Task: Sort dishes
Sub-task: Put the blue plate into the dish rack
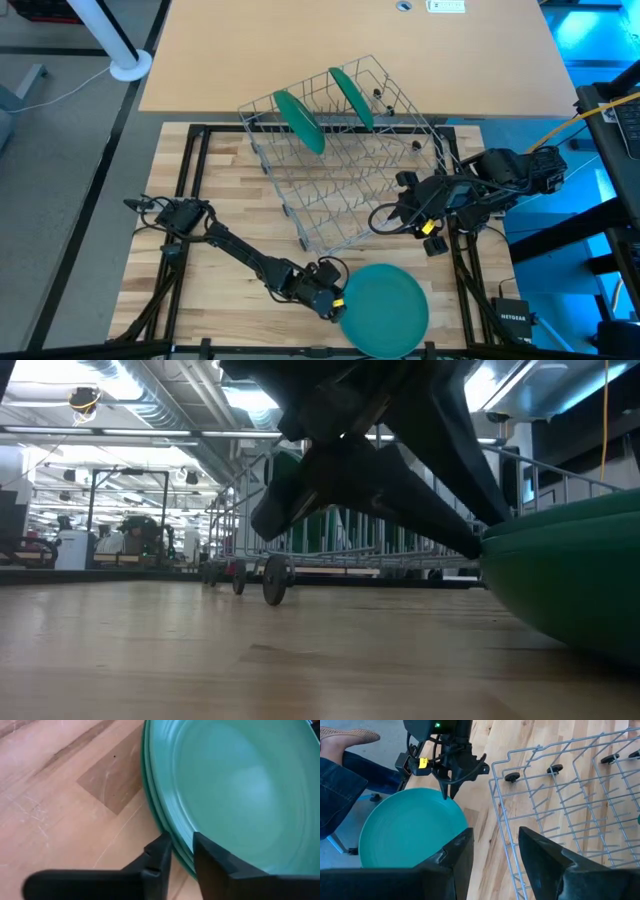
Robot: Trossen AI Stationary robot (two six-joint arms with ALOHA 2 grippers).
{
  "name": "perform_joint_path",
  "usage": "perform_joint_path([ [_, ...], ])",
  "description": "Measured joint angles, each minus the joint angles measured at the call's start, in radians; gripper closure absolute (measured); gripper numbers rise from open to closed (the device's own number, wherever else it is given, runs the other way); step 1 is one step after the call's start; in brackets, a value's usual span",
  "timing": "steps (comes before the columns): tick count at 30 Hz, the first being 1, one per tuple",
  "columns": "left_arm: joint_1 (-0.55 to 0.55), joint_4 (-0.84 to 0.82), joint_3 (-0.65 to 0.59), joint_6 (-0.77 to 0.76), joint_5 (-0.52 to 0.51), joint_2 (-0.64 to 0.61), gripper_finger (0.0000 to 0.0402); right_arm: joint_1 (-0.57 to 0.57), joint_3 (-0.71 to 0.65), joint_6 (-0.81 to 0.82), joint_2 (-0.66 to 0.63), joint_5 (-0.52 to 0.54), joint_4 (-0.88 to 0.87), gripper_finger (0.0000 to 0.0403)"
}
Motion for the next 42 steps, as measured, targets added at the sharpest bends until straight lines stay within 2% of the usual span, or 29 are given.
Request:
perform_joint_path([
  [9, 0.001, -0.017, 0.0, -0.005, -0.002, -0.005, 0.0398, 0.0, 0.0, 0.0, 0.0, 0.0, 0.0, 0.0242],
  [31, 0.0, -0.024, 0.0, 0.058, 0.042, -0.003, 0.034, 0.0, 0.0, 0.0, 0.0, 0.0, 0.0, 0.0242],
  [34, 0.003, -0.024, 0.0, 0.058, 0.042, -0.003, 0.0344, 0.0, 0.0, 0.0, 0.0, 0.0, 0.0, 0.0242],
  [39, 0.015, -0.019, 0.0, 0.041, 0.041, -0.003, 0.0386, 0.0, 0.0, 0.0, 0.0, 0.0, 0.0, 0.0242],
  [42, 0.028, -0.017, 0.0, 0.027, 0.029, -0.003, 0.0395, 0.0, 0.0, 0.0, 0.0, 0.0, 0.0, 0.0242],
])
